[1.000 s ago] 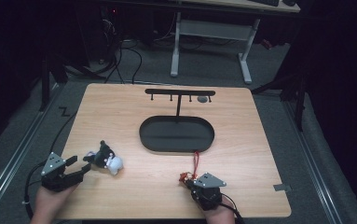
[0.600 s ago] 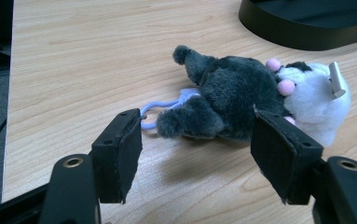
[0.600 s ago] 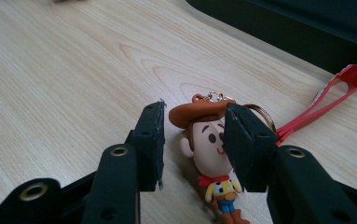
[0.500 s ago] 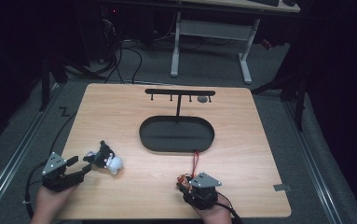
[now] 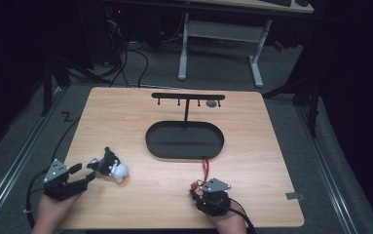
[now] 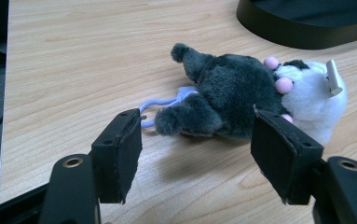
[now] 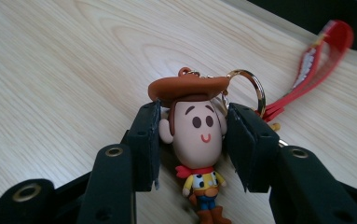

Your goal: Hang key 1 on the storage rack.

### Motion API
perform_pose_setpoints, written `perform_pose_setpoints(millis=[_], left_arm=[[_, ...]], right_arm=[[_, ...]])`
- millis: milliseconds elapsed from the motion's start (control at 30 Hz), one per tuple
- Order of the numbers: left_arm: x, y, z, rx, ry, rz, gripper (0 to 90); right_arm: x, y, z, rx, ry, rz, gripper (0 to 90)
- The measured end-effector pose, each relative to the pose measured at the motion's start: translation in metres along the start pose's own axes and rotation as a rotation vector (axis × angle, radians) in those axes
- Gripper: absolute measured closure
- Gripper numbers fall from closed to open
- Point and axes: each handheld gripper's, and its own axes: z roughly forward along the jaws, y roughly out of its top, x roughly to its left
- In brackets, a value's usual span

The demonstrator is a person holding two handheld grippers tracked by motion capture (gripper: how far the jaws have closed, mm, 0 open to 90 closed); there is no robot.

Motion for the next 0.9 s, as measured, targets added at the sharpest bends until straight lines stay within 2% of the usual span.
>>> perform_pose_setpoints(millis=[67,100,300,367,467,533,633,900], left_arm=[[0.000,0.000,0.000,-0.001,-0.001,-0.001,34.1],[0.000,0.000,0.000,0.001,-0.002,-0.003,34.1],[-0.001,0.000,0.000,0.002,-0.003,0.005,34.1],[-0.001,0.001,0.001,0.001,-0.003,0.007,34.1],[-0.004,0.002,0.000,0.001,-0.007,0.017,34.1],[-0.009,0.003,-0.001,-0.003,-0.013,0.029,34.1],[-0.016,0.004,-0.001,0.000,-0.018,0.060,34.0],[-0.029,0.006,0.004,0.010,-0.037,0.104,34.2]], right_arm=[[-0.004,-0.002,-0.003,0.007,-0.013,0.008,56.8],[-0.016,-0.007,-0.008,0.015,-0.043,0.035,56.8],[-0.053,-0.022,-0.021,0.013,-0.120,0.135,56.7],[-0.062,-0.027,-0.025,0.012,-0.138,0.157,56.7],[-0.064,-0.029,-0.027,0.012,-0.134,0.173,56.5],[-0.063,-0.028,-0.026,0.014,-0.143,0.162,56.2],[-0.064,-0.028,-0.026,0.013,-0.138,0.165,54.9],[-0.068,-0.027,-0.029,0.021,-0.116,0.207,43.4]])
